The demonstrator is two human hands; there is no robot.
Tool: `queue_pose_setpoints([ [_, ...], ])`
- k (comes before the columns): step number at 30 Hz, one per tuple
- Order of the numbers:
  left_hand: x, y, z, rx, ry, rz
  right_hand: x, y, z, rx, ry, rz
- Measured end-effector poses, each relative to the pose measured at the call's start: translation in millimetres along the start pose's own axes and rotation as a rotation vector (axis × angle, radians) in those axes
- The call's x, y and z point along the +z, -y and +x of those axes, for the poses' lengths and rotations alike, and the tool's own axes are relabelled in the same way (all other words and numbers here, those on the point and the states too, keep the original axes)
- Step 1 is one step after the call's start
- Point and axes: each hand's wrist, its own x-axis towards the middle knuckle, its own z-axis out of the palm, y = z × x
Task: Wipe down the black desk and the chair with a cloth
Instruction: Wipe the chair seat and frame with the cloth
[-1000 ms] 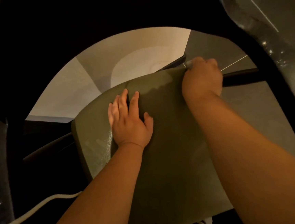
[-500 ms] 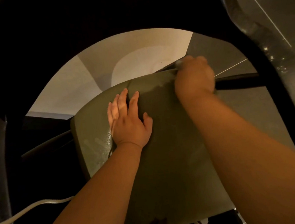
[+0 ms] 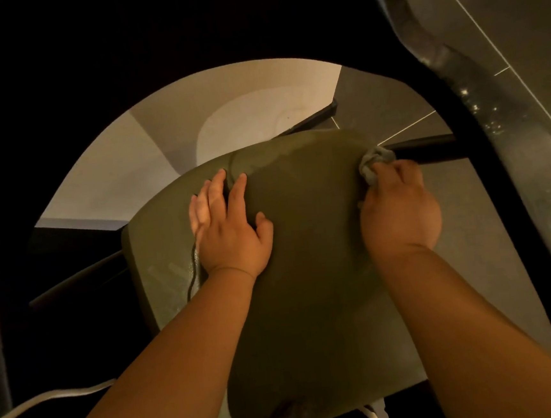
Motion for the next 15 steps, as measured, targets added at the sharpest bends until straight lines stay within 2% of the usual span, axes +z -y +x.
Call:
queue_pose_setpoints([
  [3,1.1,0.3,-1.1,0.000,0.001,-0.003,1.9,16.7,17.5,0.018,-0.046,0.107],
  [8,0.1,0.6,-3.3,0.004,-0.016,-0.004,4.7,53.1,50.8,0.044,0.036,0.149],
  [12,-0.9,-1.1,-3.0,0.004,-0.003,-0.008,-3.7,23.4,12.0,0.140,0.080,0.058],
  [15,-1.7,-0.8,-1.7,0.000,-0.001,-0.013,-6.8,7.2,-17.4,0.259,0.074,0.111],
])
